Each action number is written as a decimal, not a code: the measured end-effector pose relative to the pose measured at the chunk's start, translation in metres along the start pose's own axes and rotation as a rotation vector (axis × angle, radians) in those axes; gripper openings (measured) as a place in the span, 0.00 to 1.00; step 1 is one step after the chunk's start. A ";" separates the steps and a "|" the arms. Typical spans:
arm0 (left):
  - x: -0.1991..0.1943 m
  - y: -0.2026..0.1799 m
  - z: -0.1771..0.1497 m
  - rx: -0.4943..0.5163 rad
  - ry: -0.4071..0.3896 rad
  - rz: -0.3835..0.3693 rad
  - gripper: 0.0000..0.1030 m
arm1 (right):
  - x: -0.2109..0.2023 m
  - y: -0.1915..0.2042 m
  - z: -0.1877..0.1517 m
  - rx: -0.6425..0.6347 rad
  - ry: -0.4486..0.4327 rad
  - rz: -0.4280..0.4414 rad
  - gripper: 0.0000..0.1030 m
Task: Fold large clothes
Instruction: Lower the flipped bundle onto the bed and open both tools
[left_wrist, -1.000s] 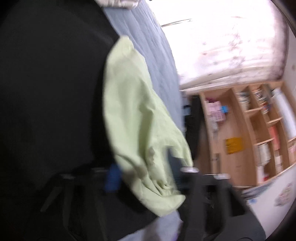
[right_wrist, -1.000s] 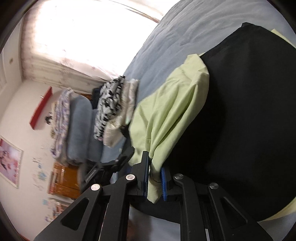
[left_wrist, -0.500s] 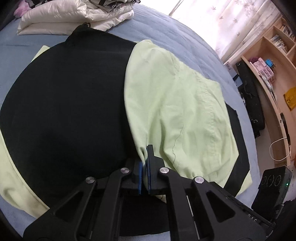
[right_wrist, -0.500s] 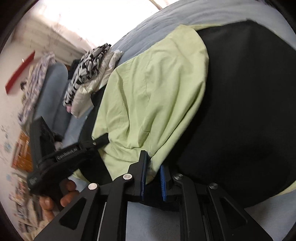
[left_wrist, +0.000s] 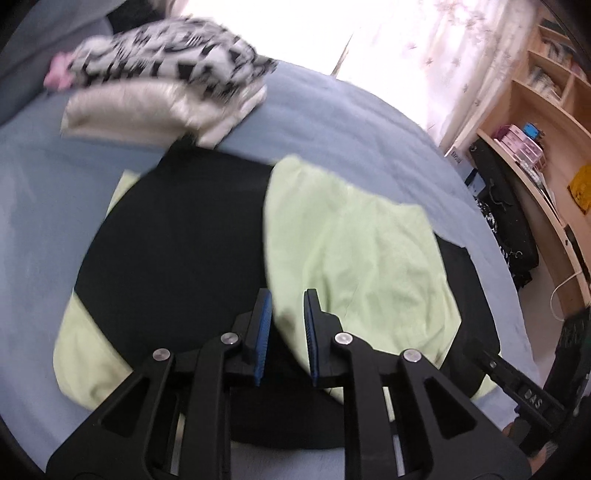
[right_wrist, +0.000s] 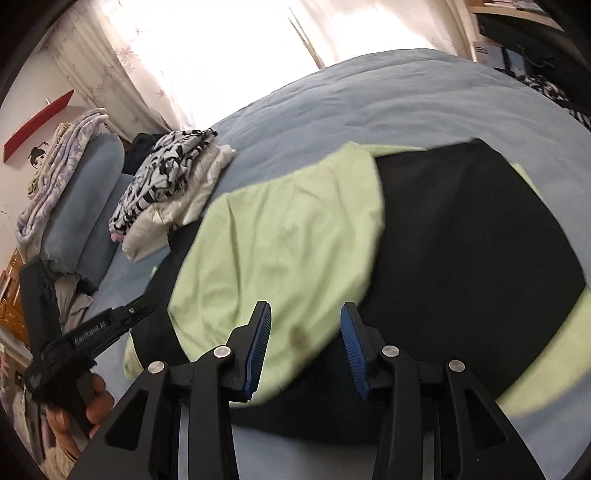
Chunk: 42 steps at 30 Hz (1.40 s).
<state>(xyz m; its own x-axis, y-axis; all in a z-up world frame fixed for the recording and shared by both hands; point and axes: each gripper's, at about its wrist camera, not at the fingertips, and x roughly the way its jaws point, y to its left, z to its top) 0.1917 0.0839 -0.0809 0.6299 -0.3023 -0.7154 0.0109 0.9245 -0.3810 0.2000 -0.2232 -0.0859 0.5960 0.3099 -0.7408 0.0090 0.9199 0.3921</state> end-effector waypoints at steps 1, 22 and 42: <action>0.005 -0.007 0.005 0.021 -0.002 -0.004 0.13 | 0.007 0.007 0.007 -0.004 -0.007 0.015 0.39; 0.102 0.000 0.031 -0.022 0.094 -0.050 0.13 | 0.102 -0.058 0.045 0.176 0.026 0.041 0.25; 0.045 -0.025 -0.026 0.048 0.150 -0.036 0.15 | 0.068 0.006 -0.018 -0.006 0.124 -0.048 0.45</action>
<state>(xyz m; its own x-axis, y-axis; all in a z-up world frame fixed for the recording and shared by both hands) 0.1991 0.0413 -0.1185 0.5053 -0.3633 -0.7827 0.0710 0.9215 -0.3818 0.2258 -0.1922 -0.1441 0.4913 0.2927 -0.8203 0.0304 0.9355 0.3520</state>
